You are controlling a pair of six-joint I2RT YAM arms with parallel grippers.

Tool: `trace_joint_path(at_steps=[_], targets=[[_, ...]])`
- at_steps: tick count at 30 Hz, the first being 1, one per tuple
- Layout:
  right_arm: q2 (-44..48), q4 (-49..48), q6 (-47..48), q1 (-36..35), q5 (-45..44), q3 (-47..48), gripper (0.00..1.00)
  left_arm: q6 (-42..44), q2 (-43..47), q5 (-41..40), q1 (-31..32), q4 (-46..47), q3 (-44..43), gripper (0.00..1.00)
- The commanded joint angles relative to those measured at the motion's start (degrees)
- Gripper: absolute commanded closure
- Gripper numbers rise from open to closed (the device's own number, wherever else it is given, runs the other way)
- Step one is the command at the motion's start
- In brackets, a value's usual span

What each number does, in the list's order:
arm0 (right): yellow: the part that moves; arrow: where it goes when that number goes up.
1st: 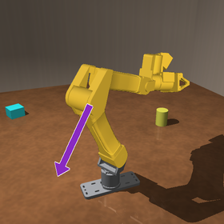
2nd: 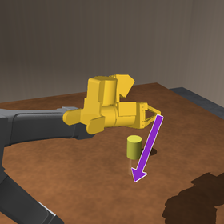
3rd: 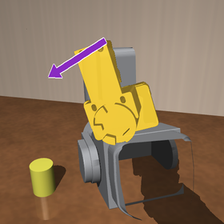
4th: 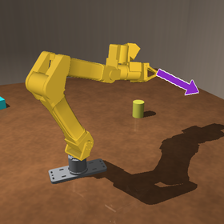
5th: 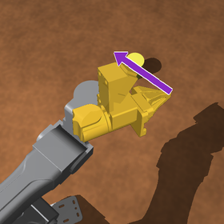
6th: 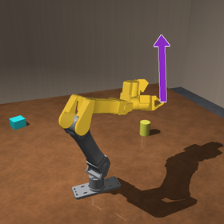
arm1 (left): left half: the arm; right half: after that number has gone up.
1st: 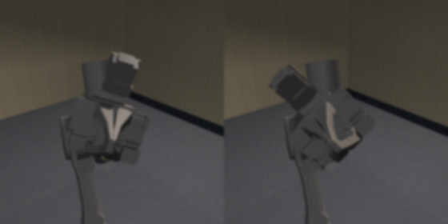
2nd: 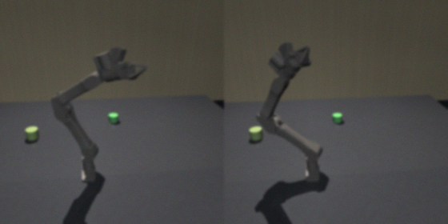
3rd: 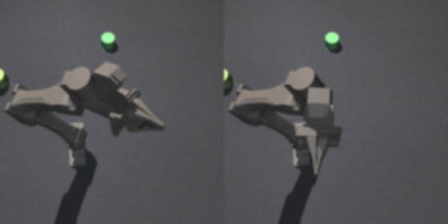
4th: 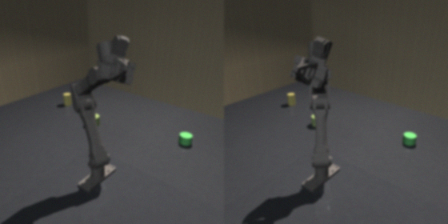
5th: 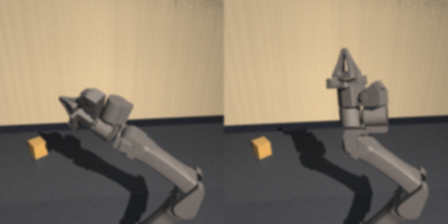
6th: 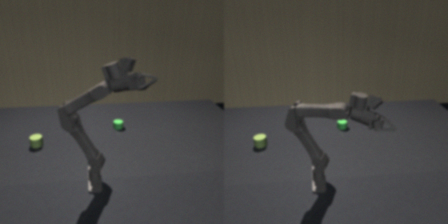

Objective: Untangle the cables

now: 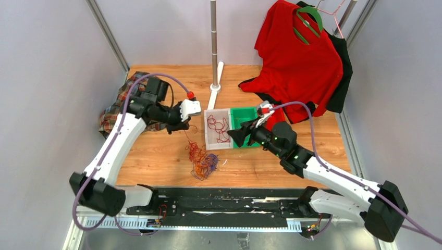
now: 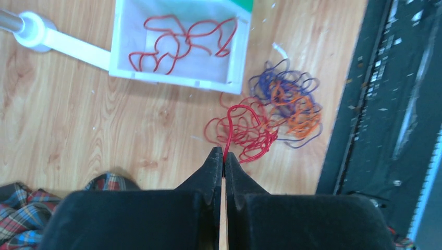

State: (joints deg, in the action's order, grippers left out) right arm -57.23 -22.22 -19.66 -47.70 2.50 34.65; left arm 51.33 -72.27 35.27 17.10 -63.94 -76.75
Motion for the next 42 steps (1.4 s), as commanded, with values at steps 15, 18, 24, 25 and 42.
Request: trace_joint_path(at_steps=[15, 18, 24, 25, 42], targets=[[-21.81, -22.04, 1.74, -13.88, 4.57, 12.16, 0.28, -17.53, 5.63, 3.95, 8.20, -5.58, -18.66, 1.00], [-25.31, -23.05, 0.97, -14.00, 5.06, 14.30, 0.28, -18.78, 5.24, 3.91, 8.46, -5.55, -22.25, 1.00], [-32.58, -25.44, -0.49, -13.91, 2.88, 15.74, 0.34, -20.09, 4.23, 3.81, 8.53, -5.48, -28.98, 1.00], [-33.68, -25.64, -1.15, -13.95, 2.92, 15.92, 0.36, -20.31, 4.03, 3.72, 8.49, -5.49, -30.33, 1.00], [-39.16, -32.54, -7.45, -14.00, -2.47, 5.22, 0.85, -17.15, 0.62, -7.33, 8.44, -0.04, -51.74, 1.00]])
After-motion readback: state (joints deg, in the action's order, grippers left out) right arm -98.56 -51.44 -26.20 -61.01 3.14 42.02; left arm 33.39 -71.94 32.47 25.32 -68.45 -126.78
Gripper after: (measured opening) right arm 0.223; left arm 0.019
